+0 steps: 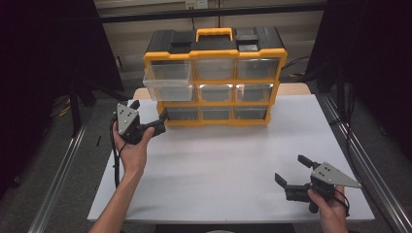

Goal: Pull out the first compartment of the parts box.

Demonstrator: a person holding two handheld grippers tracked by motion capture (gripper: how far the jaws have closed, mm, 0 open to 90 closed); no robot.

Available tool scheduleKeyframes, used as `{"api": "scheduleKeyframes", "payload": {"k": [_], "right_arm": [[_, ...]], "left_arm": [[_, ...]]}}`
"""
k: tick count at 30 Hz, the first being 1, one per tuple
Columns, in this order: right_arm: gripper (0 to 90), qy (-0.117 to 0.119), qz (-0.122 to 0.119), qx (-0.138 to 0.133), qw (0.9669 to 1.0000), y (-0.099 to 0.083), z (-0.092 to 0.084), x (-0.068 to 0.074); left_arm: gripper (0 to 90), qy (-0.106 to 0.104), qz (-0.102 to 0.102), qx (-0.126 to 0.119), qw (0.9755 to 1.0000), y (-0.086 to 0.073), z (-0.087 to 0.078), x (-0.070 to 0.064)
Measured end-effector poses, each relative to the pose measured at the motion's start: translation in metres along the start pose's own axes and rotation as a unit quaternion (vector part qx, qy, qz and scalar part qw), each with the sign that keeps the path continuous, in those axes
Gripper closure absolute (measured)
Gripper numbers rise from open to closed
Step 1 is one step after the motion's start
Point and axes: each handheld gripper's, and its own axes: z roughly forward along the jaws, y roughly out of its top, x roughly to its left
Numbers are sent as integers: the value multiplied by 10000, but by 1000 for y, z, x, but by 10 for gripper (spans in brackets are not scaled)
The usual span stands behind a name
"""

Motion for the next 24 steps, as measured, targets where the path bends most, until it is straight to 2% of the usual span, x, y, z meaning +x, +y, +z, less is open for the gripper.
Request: {"api": "scheduleKeyframes", "payload": {"k": [2, 3, 6, 8, 9, 10, 11, 12, 14, 17, 18, 20, 22, 23, 24], "right_arm": [[0, -19, -3, -18, 10000, 0, 0, 0], [0, -39, 4, -36, 10000, 0, -1, 0], [0, -53, 18, -53, 10000, 1, -2, 0], [0, -53, 17, -64, 10000, 1, -3, 1], [0, -56, -1, -78, 10000, 1, -3, 0], [0, -56, -1, -78, 10000, 1, -3, 0], [0, -60, -1, -74, 10000, 1, -3, 0], [0, -54, 4, -71, 10000, 1, -3, 0], [0, -79, 31, -59, 9999, 1, -4, 0], [0, -106, 51, -77, 9999, 1, -4, 0], [0, -101, 43, -75, 9999, 1, -4, 0], [0, -88, -3, -82, 9999, 1, -5, 0], [0, -114, 0, -102, 9999, 1, -5, 0], [0, -121, 25, -96, 9999, 1, -4, 0], [0, -126, 53, -86, 9999, 2, -4, 0]], "left_arm": [[40, -54, 20, 41, 10000, -5, -2, -1], [45, -142, 87, 118, 9998, -15, -6, -4], [47, -138, 132, 215, 9996, -23, -9, -8], [47, -308, 33, 205, 9993, -30, -12, -10], [49, -440, 166, 339, 9983, -32, -16, -12], [49, -440, 166, 339, 9983, -32, -16, -12], [50, -366, 292, 276, 9985, -34, -22, -13], [51, -366, 292, 276, 9985, -34, -22, -13], [50, -433, 179, 385, 9982, -41, -33, -12], [51, -394, 175, 393, 9983, -47, -41, -13], [49, -430, 113, 400, 9982, -54, -51, -13], [44, -433, 74, 440, 9981, -56, -55, -13], [39, -496, -72, 474, 9976, -60, -59, -10], [38, -431, -118, 480, 9978, -62, -62, -9], [38, -440, -193, 590, 9971, -66, -67, -8]]}}
